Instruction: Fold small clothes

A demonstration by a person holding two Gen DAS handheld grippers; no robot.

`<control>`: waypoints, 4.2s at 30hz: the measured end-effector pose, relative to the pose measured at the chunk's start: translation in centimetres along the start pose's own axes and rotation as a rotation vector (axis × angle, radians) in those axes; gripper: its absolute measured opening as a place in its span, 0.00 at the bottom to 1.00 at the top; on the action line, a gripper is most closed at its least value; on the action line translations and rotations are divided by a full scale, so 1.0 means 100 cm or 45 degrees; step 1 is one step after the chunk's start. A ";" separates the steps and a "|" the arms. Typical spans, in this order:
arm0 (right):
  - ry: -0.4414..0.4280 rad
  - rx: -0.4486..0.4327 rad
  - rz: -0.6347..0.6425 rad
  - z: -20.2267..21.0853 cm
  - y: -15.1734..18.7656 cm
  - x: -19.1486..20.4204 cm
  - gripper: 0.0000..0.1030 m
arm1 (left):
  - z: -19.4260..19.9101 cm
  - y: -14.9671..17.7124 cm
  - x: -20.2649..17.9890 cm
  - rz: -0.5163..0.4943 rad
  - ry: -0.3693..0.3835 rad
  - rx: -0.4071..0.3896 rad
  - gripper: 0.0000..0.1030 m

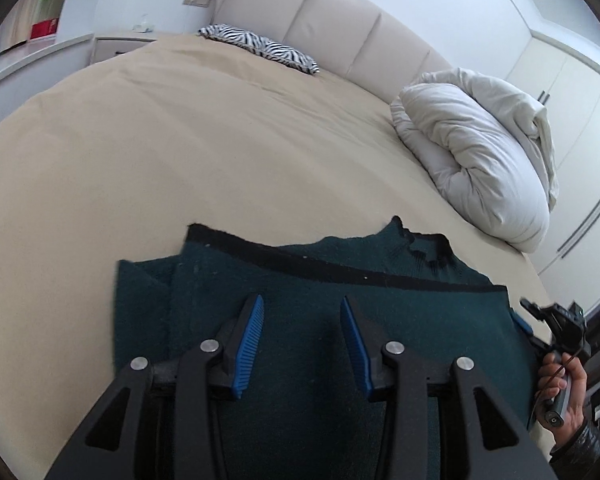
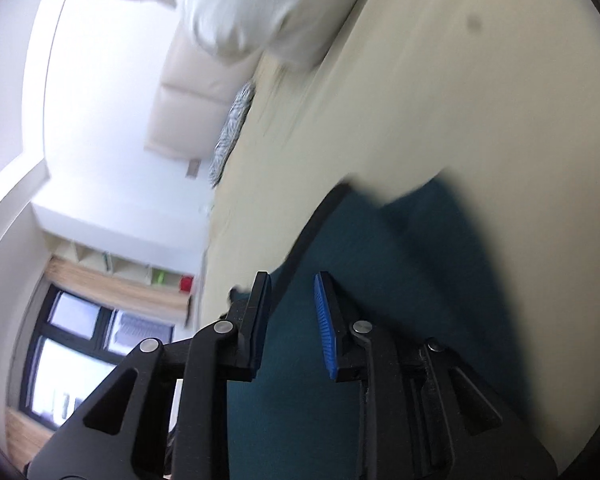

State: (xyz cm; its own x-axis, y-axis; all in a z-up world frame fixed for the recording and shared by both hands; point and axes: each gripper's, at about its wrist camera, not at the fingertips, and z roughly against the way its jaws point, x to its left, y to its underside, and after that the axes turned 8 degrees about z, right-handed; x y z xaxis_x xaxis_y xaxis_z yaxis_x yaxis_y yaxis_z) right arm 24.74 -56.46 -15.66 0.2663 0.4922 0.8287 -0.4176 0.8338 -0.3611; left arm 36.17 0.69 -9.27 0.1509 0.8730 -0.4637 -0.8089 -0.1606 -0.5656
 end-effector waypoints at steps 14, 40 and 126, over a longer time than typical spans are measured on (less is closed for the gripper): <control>-0.198 0.484 0.318 -0.029 0.158 0.118 0.45 | 0.056 0.096 -0.057 -0.165 -0.068 0.083 0.53; -0.086 0.401 0.269 -0.023 0.176 0.104 0.38 | 0.051 0.115 -0.054 -0.283 -0.164 0.097 0.52; 0.284 0.451 0.232 -0.127 0.084 0.050 0.18 | 0.007 0.084 -0.066 -0.122 0.058 0.162 0.57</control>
State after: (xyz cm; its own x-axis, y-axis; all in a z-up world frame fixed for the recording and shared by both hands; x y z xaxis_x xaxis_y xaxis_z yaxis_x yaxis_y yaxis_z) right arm 33.64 -43.85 -19.97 0.3255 0.6971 0.6388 -0.7362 0.6108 -0.2914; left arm 27.95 -6.15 -10.50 0.2539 0.8593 -0.4441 -0.8546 -0.0157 -0.5191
